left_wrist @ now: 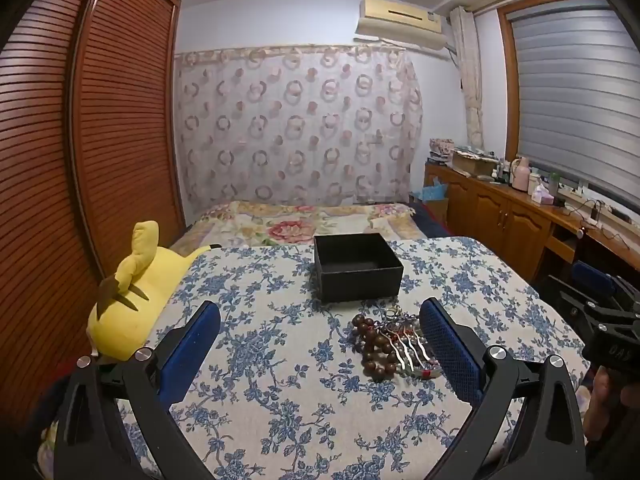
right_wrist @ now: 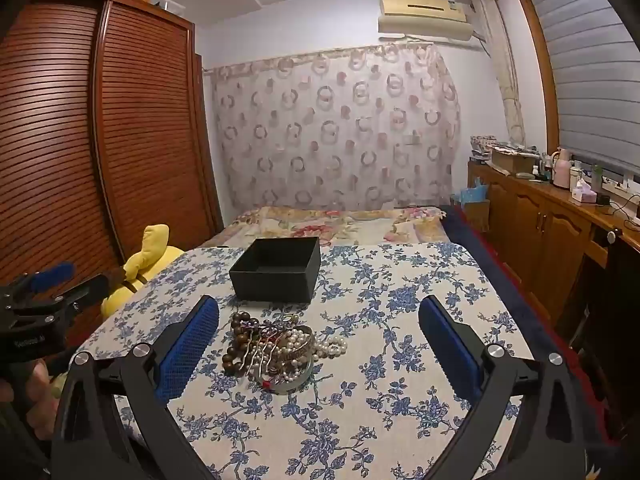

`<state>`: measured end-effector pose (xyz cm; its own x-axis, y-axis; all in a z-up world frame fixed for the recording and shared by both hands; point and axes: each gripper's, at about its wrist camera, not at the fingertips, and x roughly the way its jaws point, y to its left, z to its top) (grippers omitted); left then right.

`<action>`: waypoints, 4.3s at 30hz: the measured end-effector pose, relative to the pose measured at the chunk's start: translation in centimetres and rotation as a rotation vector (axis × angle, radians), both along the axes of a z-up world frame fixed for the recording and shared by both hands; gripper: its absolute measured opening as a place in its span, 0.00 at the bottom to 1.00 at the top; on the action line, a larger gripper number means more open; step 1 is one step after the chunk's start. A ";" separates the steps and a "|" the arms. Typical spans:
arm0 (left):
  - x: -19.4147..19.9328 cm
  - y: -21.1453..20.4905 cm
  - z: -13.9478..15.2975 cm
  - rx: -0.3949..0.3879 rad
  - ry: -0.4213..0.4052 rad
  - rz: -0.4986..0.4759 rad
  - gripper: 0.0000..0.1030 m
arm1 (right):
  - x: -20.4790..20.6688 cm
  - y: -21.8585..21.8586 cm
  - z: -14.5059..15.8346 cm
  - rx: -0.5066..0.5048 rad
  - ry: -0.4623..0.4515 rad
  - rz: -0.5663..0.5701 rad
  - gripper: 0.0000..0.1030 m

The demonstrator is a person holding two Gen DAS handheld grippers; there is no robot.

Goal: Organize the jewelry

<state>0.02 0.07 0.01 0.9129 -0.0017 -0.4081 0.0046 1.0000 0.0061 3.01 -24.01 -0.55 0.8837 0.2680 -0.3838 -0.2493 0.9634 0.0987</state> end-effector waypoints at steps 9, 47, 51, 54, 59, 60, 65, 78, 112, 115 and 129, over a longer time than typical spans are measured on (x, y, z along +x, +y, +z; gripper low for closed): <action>-0.1 0.1 0.0 -0.003 -0.013 0.000 0.94 | -0.1 0.0 0.0 0.002 -0.004 0.001 0.98; -0.3 -0.7 -0.9 -0.003 0.000 -0.004 0.94 | 0.1 0.3 -0.6 -0.002 0.004 0.001 0.98; -0.3 -0.9 -1.0 -0.001 -0.001 -0.003 0.94 | 0.1 0.3 -0.7 -0.002 0.004 0.001 0.98; -0.3 -0.7 -0.9 -0.001 -0.001 -0.005 0.94 | 0.1 0.4 -0.7 -0.003 0.005 0.001 0.98; -0.3 -0.7 -0.8 -0.004 0.001 -0.007 0.94 | 0.1 0.4 -0.7 -0.002 0.005 0.002 0.98; -0.3 -0.8 -0.9 -0.004 0.001 -0.007 0.94 | 0.1 0.4 -0.7 -0.004 0.004 0.002 0.98; -0.1 -0.5 -1.0 -0.003 -0.001 -0.007 0.94 | 0.1 0.3 -0.7 -0.003 0.005 0.002 0.98; -0.1 -0.4 -1.0 -0.004 -0.001 -0.009 0.94 | 0.0 0.3 -0.7 -0.003 0.005 0.001 0.98; 3.4 0.4 -4.6 -0.040 0.134 -0.064 0.94 | 3.2 0.1 -5.2 -0.041 0.113 0.130 0.83; 3.8 0.4 -5.5 -0.037 0.151 -0.075 0.94 | 4.0 0.1 -5.9 -0.039 0.142 0.160 0.73; 7.2 0.9 -8.1 -0.087 0.234 -0.157 0.94 | 8.9 5.3 -8.2 -0.105 0.265 0.376 0.58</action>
<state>7.19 0.95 -8.06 0.7796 -0.1799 -0.5999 0.1506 0.9836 -0.0993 11.88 -18.66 -8.73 0.6011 0.4983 -0.6248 -0.5619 0.8195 0.1129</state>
